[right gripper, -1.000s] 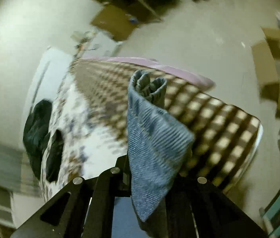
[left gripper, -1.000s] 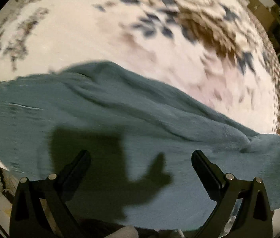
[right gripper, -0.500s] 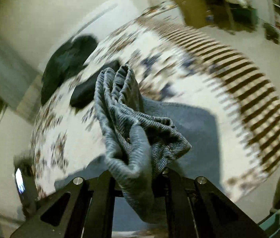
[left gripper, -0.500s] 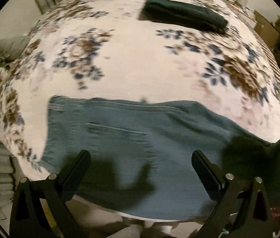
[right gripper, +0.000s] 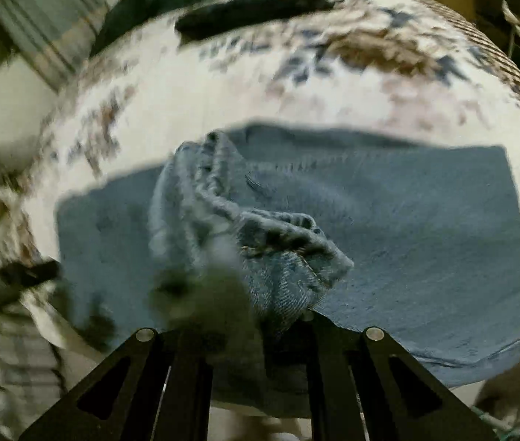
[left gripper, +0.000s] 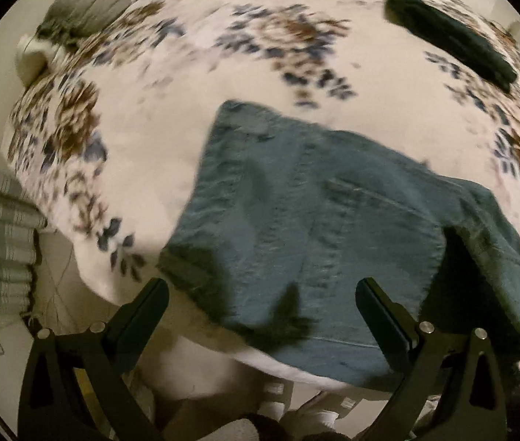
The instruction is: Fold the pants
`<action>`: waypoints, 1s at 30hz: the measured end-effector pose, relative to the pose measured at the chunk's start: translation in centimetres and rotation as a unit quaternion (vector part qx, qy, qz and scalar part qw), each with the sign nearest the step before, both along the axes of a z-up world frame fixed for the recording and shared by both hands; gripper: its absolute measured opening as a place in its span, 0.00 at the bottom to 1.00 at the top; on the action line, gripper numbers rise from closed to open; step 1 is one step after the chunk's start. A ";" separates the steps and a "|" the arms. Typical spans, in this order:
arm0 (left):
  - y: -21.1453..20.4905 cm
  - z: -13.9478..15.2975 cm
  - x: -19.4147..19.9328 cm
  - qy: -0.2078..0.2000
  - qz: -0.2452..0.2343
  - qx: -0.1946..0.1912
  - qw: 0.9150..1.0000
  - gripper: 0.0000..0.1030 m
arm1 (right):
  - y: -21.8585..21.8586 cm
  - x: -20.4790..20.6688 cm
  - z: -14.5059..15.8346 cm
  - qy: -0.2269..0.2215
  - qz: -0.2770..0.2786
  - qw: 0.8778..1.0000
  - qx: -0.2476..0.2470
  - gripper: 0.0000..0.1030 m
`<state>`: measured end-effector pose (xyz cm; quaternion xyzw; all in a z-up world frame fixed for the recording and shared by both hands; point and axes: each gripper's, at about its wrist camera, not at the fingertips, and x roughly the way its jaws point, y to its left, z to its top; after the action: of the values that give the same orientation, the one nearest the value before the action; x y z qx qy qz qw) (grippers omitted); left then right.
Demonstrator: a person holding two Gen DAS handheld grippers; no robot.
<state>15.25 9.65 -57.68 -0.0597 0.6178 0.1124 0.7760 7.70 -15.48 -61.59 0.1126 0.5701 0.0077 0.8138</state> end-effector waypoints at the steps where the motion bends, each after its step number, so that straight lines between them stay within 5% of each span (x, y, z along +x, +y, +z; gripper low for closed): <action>1: 0.4 -0.2 -0.2 0.002 0.005 -0.001 1.000 1.00 | 0.8 0.1 -1.1 0.023 0.008 1.000 -0.013 0.16; 5: 2.1 -1.2 -1.2 0.012 0.021 -0.005 1.000 1.00 | 2.9 -0.1 -1.4 0.046 0.050 0.997 0.033 0.57; 10: 5.0 -2.5 -2.8 0.033 0.063 -0.018 0.997 1.00 | -1.2 -1.4 1.0 0.024 -0.034 0.985 0.169 0.57; 14: 7.2 -3.8 -3.7 0.041 0.106 -0.039 0.993 1.00 | -3.8 -2.0 1.4 0.013 -0.094 0.977 0.192 0.57; 16: 8.2 -4.5 -3.9 0.041 0.130 -0.062 0.989 1.00 | -3.2 -1.4 -0.1 0.045 -0.098 0.978 0.177 0.57; 19: 10.0 -5.9 -4.1 0.028 0.187 -0.116 0.975 1.00 | -1.1 -0.5 -5.2 0.154 -0.079 0.968 0.183 0.57; 24: 12.2 -7.9 -4.5 -0.015 0.262 -0.212 0.941 0.93 | -1.3 -0.5 -5.3 0.132 -0.097 0.967 0.196 0.59; 26: 12.4 -8.4 -4.3 -0.046 0.275 -0.248 0.928 0.80 | -1.7 -0.6 -5.0 0.129 -0.102 0.967 0.195 0.59; 27: 12.3 -8.7 -4.2 -0.054 0.277 -0.262 0.923 0.55 | -1.9 -0.7 -5.1 0.131 -0.103 0.967 0.193 0.59; 30: 12.2 -9.4 -4.1 -0.064 0.290 -0.267 0.917 0.50 | -2.1 -0.1 -4.5 0.138 -0.101 0.968 0.185 0.58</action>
<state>11.11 21.90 -67.08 -0.4488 0.5292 0.1593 0.7022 7.65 -17.62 -66.10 0.3178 0.6510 0.0153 0.6892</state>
